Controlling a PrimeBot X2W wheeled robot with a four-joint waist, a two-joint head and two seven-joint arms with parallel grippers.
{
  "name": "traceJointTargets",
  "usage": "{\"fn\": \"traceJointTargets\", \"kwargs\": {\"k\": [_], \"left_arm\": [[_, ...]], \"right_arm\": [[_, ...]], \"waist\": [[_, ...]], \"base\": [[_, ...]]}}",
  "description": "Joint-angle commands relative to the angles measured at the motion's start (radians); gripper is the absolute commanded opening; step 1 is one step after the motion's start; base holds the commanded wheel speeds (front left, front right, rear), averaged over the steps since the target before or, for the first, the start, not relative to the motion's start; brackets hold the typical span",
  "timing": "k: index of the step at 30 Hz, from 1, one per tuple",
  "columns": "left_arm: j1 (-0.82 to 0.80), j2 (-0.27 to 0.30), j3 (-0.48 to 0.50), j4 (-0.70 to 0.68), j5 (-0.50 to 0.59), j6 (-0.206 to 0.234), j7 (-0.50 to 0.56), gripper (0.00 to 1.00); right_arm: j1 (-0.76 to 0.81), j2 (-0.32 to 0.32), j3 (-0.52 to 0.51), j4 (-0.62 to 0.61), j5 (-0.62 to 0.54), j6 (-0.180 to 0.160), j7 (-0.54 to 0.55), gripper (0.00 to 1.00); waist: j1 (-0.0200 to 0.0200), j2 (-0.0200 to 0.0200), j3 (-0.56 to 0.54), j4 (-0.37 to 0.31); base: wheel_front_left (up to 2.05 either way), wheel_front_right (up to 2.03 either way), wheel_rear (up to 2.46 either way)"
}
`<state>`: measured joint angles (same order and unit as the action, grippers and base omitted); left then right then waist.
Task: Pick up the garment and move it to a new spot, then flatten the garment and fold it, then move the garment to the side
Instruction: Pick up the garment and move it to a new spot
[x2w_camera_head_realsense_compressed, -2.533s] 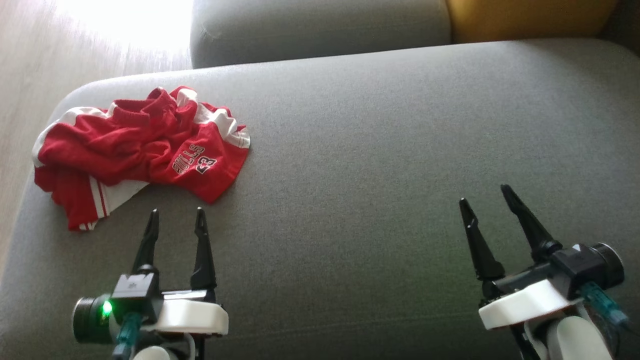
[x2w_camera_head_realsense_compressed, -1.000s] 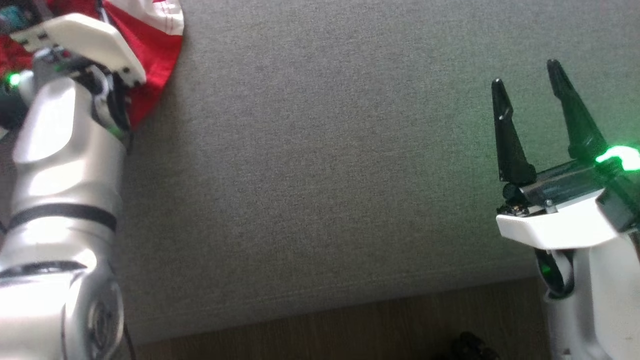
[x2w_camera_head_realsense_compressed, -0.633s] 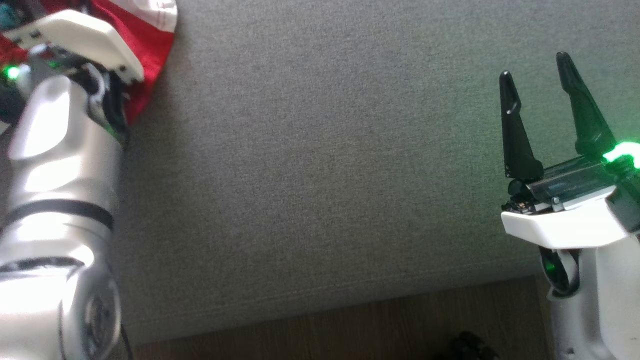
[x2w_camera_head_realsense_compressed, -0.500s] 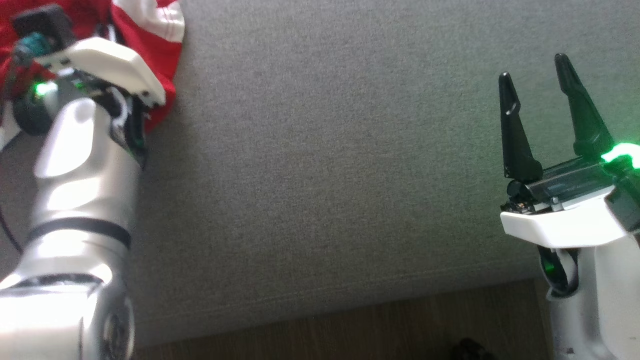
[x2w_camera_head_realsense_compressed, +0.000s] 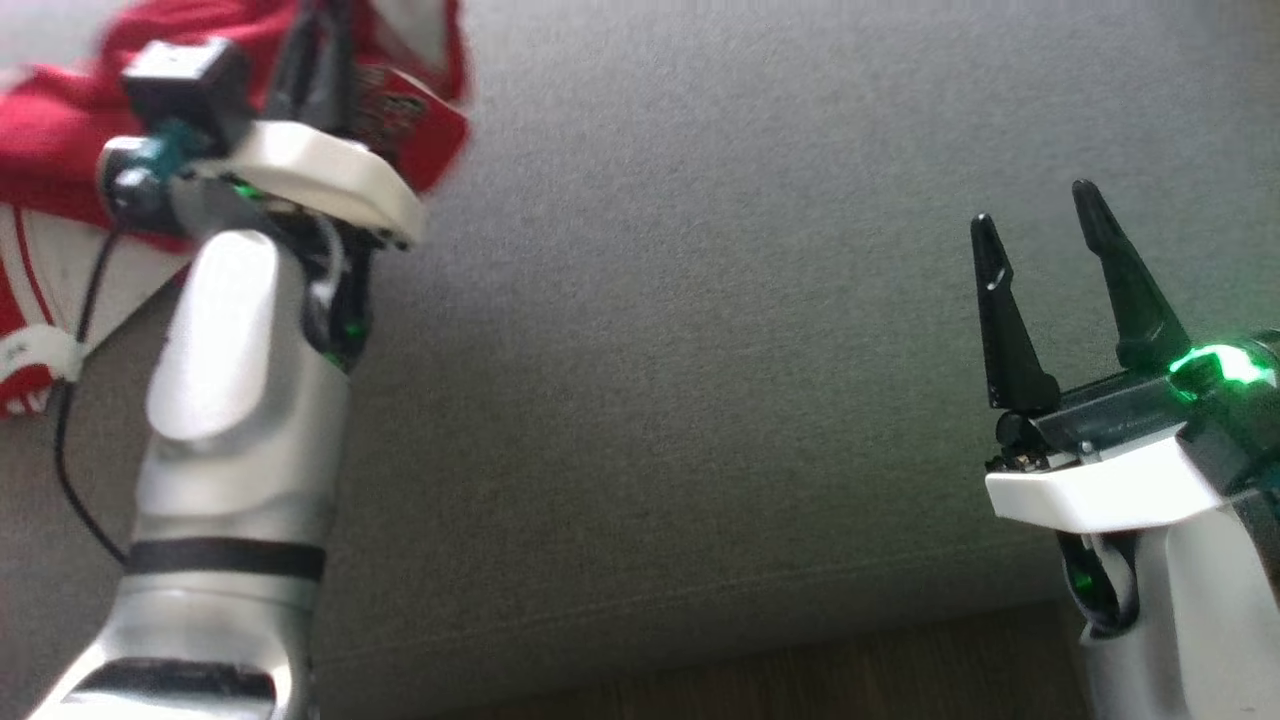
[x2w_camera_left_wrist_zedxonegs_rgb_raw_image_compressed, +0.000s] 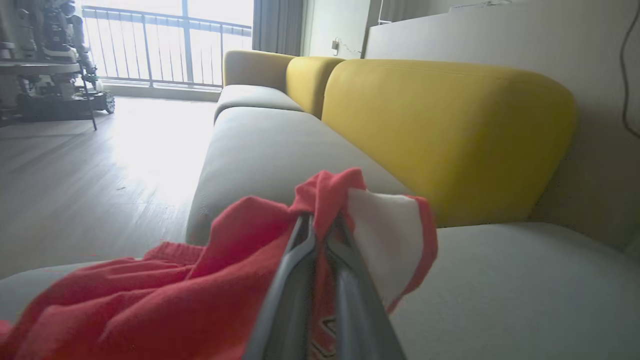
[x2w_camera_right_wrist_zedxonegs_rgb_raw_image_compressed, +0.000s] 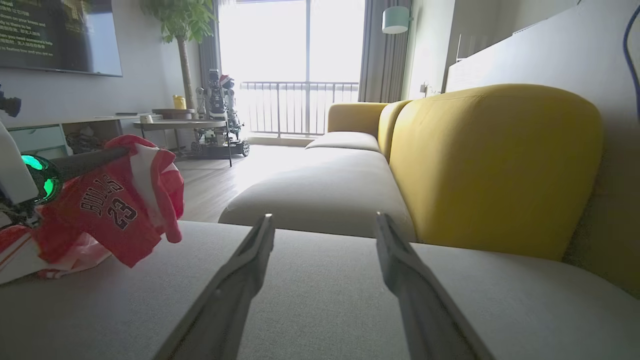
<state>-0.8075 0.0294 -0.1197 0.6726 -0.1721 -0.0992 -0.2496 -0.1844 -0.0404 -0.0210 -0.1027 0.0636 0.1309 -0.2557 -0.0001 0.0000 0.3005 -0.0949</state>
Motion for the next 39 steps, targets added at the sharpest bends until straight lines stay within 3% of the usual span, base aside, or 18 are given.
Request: {"fn": "traceJointTargets", "kwargs": {"k": [1,5,15,22,30,31,32,33,39], "left_arm": [[-0.012,0.022,-0.014,-0.069,-0.022,-0.007,-0.012,0.0],[0.011,0.021,-0.142,-0.149,-0.102,-0.003,-0.012,0.0],[-0.013,0.021,-0.431,-0.256,-0.242,0.083,-0.012,0.0],[0.032,0.021,-0.559,-0.133,-0.25,0.076,-0.012,0.0],[0.124,0.021,-0.639,-0.046,-0.326,0.079,-0.012,0.0],[0.133,0.021,-0.654,-0.043,-0.343,0.083,-0.012,0.19],[0.14,0.021,-0.667,-0.044,-0.359,0.088,-0.012,0.46],[0.147,0.021,-0.68,-0.044,-0.377,0.098,-0.012,1.0],[0.171,0.021,-0.696,-0.112,-0.442,0.159,-0.012,1.0]], "right_arm": [[0.002,-0.01,0.026,-0.033,0.009,0.0,-0.006,1.0],[0.011,-0.01,0.024,-0.035,0.019,0.0,-0.006,1.0],[0.014,-0.01,0.021,-0.044,0.054,0.0,-0.006,1.0],[0.002,-0.01,0.003,-0.049,0.077,0.0,-0.006,1.0],[0.013,-0.01,-0.009,-0.041,0.079,0.0,-0.006,1.0],[0.015,-0.01,-0.008,-0.039,0.077,0.0,-0.006,1.0],[0.015,-0.01,-0.006,-0.038,0.074,0.0,-0.006,1.0],[0.016,-0.01,-0.003,-0.038,0.072,0.0,-0.006,1.0],[0.029,-0.01,0.023,-0.036,0.053,0.0,-0.006,1.0]], "waist": [[0.0001,0.0,-0.039,-0.028],[0.0001,0.0,-0.064,-0.064],[0.0001,0.0,-0.04,-0.174],[0.0001,0.0,-0.003,-0.222],[0.0001,0.0,-0.012,-0.204],[0.0001,0.0,-0.018,-0.198],[0.0001,0.0,-0.025,-0.191],[0.0001,0.0,-0.033,-0.184],[0.0001,0.0,-0.085,-0.139]], "base": [[0.0,0.0,0.0],[0.0,0.0,0.0],[0.0,0.0,0.0],[0.0,0.0,0.0],[0.0,0.0,0.0],[0.0,0.0,0.0],[0.0,0.0,0.0],[0.0,0.0,0.0],[0.0,0.0,0.0]]}}
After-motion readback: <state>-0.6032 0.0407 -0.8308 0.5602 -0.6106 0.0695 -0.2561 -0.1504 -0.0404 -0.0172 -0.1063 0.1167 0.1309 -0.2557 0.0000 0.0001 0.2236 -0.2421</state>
